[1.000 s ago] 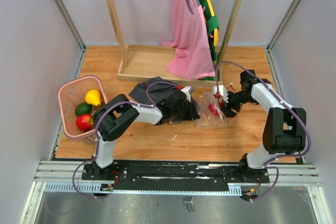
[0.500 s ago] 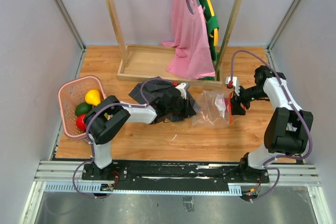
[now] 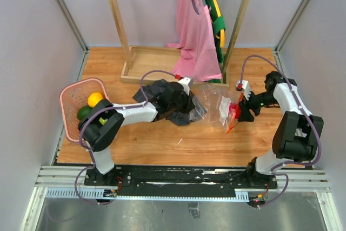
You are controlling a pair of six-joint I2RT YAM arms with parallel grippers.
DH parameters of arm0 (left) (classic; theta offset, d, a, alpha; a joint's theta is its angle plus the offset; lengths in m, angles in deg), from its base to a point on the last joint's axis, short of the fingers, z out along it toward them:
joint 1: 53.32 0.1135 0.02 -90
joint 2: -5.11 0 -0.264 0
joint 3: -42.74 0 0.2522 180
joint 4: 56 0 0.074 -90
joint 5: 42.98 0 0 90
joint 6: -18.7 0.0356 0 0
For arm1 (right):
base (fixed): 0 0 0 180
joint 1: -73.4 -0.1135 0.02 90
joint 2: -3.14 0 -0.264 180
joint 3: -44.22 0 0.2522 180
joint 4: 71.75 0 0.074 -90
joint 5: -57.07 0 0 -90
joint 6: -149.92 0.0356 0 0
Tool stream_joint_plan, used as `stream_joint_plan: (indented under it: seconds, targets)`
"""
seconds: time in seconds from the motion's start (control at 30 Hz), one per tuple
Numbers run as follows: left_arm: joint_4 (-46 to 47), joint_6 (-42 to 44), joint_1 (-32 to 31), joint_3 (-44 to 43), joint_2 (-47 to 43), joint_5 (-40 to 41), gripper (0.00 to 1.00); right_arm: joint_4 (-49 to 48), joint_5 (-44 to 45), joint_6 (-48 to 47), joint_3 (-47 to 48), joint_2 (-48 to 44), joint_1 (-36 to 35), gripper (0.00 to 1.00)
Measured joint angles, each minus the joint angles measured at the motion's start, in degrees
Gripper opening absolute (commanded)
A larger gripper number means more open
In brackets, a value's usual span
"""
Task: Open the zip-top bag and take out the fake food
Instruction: Pick up the fake fruit from the zipper food storage bag.
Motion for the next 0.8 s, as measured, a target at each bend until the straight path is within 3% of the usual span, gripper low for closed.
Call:
stream_joint_plan:
  seconds: [0.3, 0.6, 0.67, 0.8]
  targets:
    - [-1.86, 4.81, 0.74, -2.56, 0.09, 1.49, 0.00, 3.28, 0.37, -0.70, -0.11, 0.07, 4.13, 0.02]
    - [-1.62, 3.80, 1.38, -5.33, 4.33, 0.17, 0.05, 9.27, 2.86, -7.76, -0.20, -1.27, 16.90, 0.02]
    - [-1.57, 3.32, 1.38, -5.33, 5.05, -0.31, 0.12, 10.67, 3.06, -9.49, -0.20, -1.86, 19.08, 0.02]
    - [-1.40, 2.34, 1.38, -5.33, 5.38, -0.74, 0.47, 13.09, 2.86, -11.80, -0.20, -2.71, 20.46, 0.02]
